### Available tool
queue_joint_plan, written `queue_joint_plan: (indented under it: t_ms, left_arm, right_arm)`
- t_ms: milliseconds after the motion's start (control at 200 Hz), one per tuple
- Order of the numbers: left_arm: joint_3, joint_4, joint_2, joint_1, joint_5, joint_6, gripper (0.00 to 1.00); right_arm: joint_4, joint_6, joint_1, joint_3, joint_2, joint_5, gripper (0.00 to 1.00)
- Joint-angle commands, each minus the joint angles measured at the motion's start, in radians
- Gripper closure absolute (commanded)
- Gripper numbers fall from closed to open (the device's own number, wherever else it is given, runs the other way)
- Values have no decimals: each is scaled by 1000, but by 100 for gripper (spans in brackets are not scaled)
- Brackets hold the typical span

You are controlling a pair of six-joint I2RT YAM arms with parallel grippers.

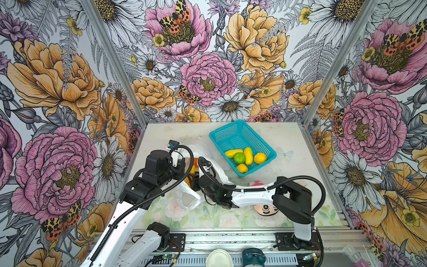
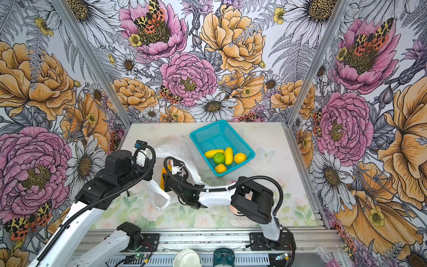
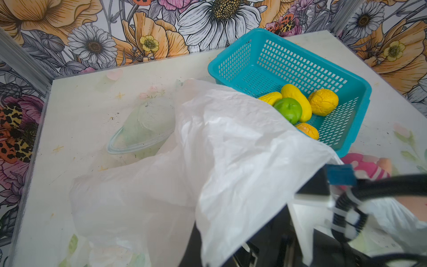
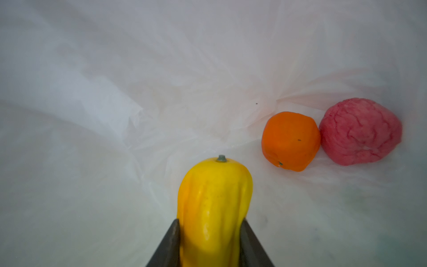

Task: Untie the knot of the plastic bag and take out the fruit
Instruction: 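Lift the yellow-orange fruit out of the bag toward the teal basket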

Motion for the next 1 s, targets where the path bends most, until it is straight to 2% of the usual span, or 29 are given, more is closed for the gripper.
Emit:
queue_joint_plan:
  t_ms: [0, 370, 681, 716, 846, 996]
  left_arm:
    - [-13, -7, 2, 7, -53, 6, 100]
    - [-18, -16, 13, 13, -105, 0, 100]
    - [-29, -16, 27, 13, -139, -3, 100]
    - [-31, -17, 29, 9, -172, -3, 100]
    - [-36, -16, 45, 0, -183, -3, 100]
    - [-36, -19, 55, 2, -184, -5, 100]
  right_arm:
    - [73, -55, 25, -43, -87, 65, 73]
    - [138, -92, 61, -190, -274, 142, 74]
    - [179, -170, 62, -313, -481, 175, 72]
    - [174, -187, 63, -318, -501, 181, 72]
    - [156, -238, 40, -343, -581, 204, 71]
    - [111, -264, -45, -374, -667, 202, 71]
